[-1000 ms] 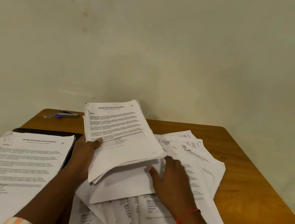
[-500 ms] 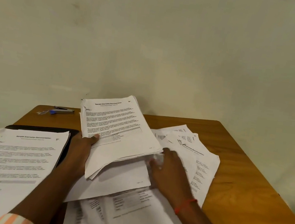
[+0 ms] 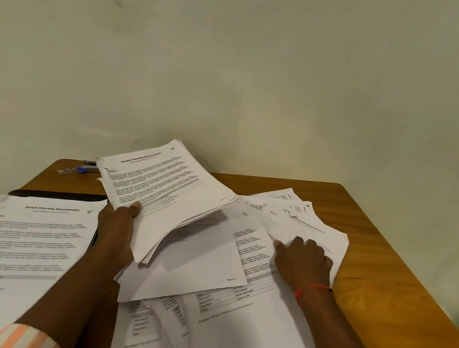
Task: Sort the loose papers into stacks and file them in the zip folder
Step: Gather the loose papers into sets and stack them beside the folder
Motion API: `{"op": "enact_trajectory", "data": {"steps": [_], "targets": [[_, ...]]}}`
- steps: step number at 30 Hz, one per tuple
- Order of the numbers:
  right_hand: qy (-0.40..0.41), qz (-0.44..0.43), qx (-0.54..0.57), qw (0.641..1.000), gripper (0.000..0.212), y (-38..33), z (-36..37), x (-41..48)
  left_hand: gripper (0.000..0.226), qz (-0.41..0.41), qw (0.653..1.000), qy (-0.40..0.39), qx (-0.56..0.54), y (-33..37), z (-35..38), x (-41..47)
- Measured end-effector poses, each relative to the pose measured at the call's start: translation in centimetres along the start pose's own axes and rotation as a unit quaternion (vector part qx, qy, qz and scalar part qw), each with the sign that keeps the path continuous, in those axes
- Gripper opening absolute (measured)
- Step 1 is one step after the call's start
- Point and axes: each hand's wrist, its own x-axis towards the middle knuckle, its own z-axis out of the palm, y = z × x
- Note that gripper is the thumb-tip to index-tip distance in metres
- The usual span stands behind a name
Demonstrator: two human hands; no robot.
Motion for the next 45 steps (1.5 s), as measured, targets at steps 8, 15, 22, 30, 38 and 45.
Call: {"op": "enact_trajectory", "data": {"steps": [8,15,22,30,38,45], "targets": [[-0.023,0.029,0.001,0.999,0.067,1.3,-0.4,1.8,0.042,-0.003,1.000,-0.003,-0.001,0.0,0.0,-0.2],[-0.014,0.000,0.108,0.994,0.033,2.0,0.2,2.9,0.036,0.000,0.994,-0.095,0.055,0.1,0.4,-1.4],[0.061,0.041,0.494,0.866,0.020,1.6,-1.6,2.6,0.035,-0.008,0.983,-0.142,0.121,-0.2,1.2,-2.1],[0.035,0.051,0.571,0.819,0.037,2.1,-1.4,3.1,0.032,0.009,0.976,-0.169,0.140,-0.4,1.3,-2.2],[0.031,0.048,0.571,0.819,0.035,2.1,-1.2,3.2,0.035,0.011,0.977,-0.170,0.129,-0.5,1.2,-2.0],[-0.006,0.000,0.640,0.768,0.030,1.5,-1.7,2.5,0.027,0.057,0.943,-0.274,0.179,-0.3,2.1,-4.0]]}}
